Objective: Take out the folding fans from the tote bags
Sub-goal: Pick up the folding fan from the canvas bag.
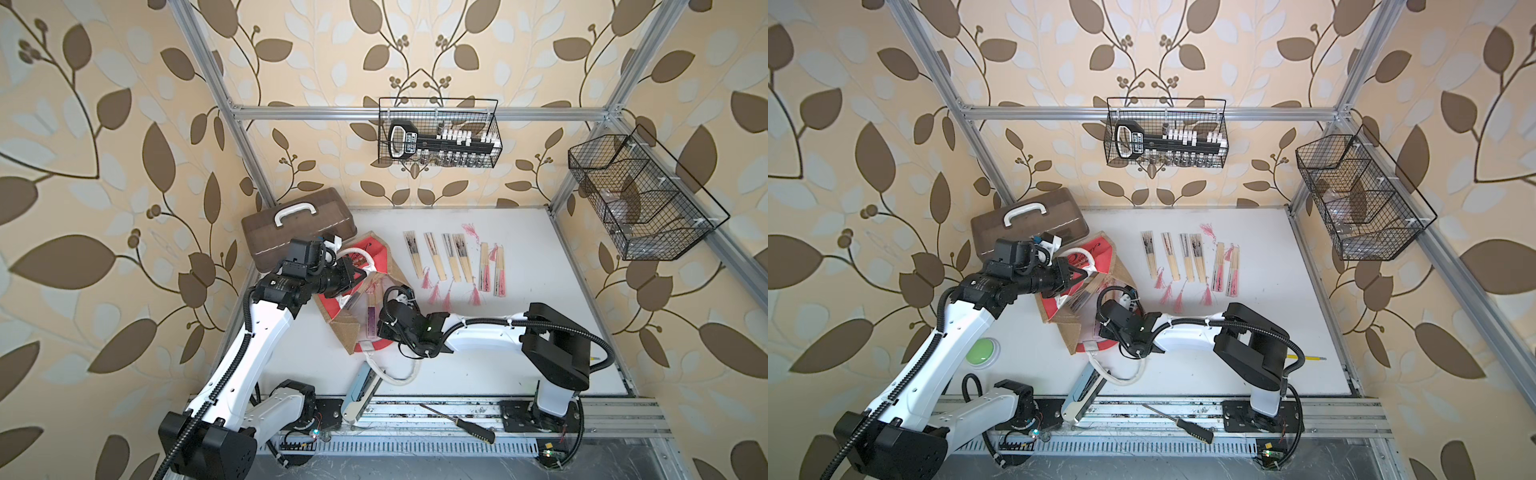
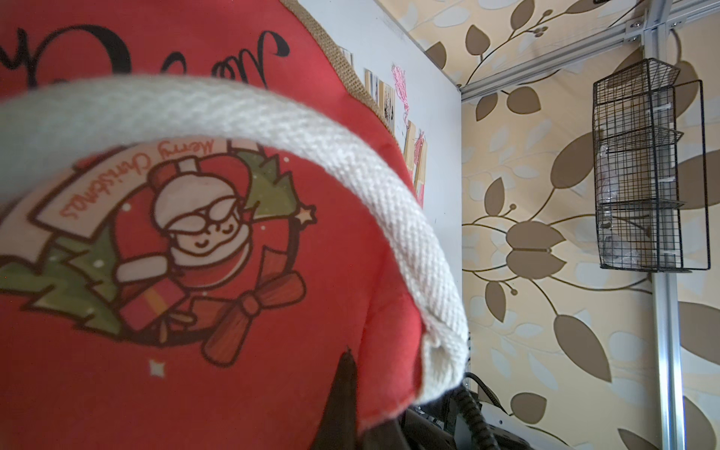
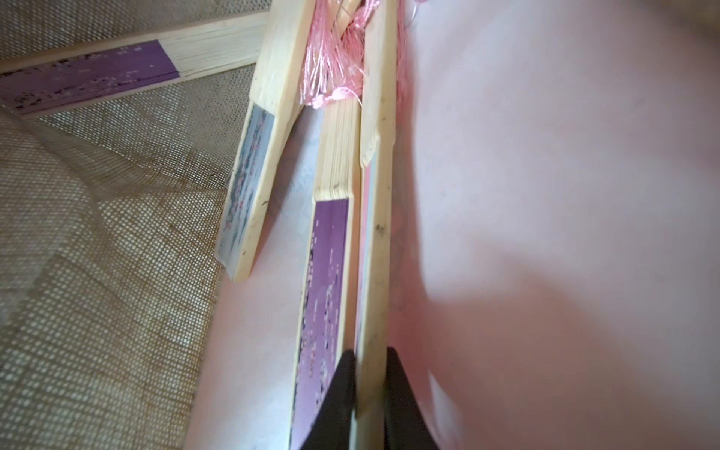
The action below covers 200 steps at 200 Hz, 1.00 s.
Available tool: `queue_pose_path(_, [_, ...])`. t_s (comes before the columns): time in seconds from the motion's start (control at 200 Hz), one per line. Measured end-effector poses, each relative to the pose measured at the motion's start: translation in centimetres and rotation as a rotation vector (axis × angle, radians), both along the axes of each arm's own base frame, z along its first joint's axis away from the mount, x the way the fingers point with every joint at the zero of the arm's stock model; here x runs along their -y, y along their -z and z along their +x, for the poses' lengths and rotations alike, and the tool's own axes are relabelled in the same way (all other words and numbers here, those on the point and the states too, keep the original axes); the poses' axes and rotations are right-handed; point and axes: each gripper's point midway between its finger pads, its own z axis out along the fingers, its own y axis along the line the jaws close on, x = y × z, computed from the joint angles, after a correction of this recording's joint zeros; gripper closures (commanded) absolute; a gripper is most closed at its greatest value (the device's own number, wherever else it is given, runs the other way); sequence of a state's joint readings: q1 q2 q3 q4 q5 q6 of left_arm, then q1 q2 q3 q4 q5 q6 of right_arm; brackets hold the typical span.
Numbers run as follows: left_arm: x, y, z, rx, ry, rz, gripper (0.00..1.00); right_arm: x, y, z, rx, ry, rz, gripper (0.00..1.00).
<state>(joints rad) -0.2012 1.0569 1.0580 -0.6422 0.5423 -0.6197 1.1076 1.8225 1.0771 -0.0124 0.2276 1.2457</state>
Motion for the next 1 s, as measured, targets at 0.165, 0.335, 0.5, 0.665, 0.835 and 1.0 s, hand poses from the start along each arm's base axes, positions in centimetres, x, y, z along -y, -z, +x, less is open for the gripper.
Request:
queue_pose_path(0.165, [0.0, 0.0, 0.0, 0.000, 0.000, 0.000, 1.00, 0.3, -0.2, -0.5, 0.000, -0.010, -0.018, 0.87])
queue_pose_path(0.335, [0.0, 0.0, 0.0, 0.000, 0.001, 0.000, 1.00, 1.0, -1.6, -2.1, 0.009, -0.040, -0.017, 0.87])
queue_pose_path(0.5, [0.0, 0.0, 0.0, -0.001, 0.001, 0.000, 1.00, 2.5, -2.9, -3.4, 0.034, -0.064, -0.012, 0.87])
queue_pose_path(0.665, [0.0, 0.0, 0.0, -0.001, 0.001, 0.000, 1.00, 3.2, -4.2, -4.4, 0.067, -0.103, -0.005, 0.86])
queue_pose_path(0.835, [0.0, 0.0, 0.0, 0.000, 0.000, 0.000, 1.00, 3.9, -5.7, -4.8, 0.094, -0.112, 0.026, 0.86])
queue_pose_path(1.0, [0.1, -0.2, 0.1, 0.009, 0.005, -0.006, 1.00, 4.2, -6.2, -4.1, 0.097, -0.093, 0.042, 0.86])
